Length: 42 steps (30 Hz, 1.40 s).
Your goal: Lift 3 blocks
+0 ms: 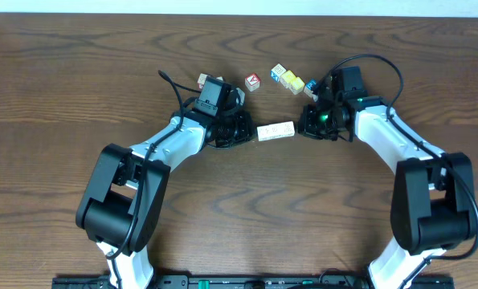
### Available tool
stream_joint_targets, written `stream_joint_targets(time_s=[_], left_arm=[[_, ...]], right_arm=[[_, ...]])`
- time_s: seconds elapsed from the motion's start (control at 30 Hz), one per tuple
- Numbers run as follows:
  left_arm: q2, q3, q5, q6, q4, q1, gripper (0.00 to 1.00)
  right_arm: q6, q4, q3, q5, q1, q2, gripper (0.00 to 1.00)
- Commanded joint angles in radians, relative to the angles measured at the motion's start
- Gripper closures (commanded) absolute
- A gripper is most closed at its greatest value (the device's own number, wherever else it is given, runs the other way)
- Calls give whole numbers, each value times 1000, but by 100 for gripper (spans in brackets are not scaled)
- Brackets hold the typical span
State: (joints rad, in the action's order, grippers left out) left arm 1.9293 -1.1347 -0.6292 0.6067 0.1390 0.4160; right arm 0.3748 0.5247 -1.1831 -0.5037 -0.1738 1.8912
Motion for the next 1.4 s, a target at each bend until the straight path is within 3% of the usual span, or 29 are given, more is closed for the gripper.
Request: stream_joint_targets(time_s=[0.0,1.37], left_arm=[[7,2,-92,0,-17,35,93],[74,2,-57,-3,-29,66,93]], right_arm=[[-5,-7,2,-156,-51,27,99],[-5,14,2,-140,-70,70,99]])
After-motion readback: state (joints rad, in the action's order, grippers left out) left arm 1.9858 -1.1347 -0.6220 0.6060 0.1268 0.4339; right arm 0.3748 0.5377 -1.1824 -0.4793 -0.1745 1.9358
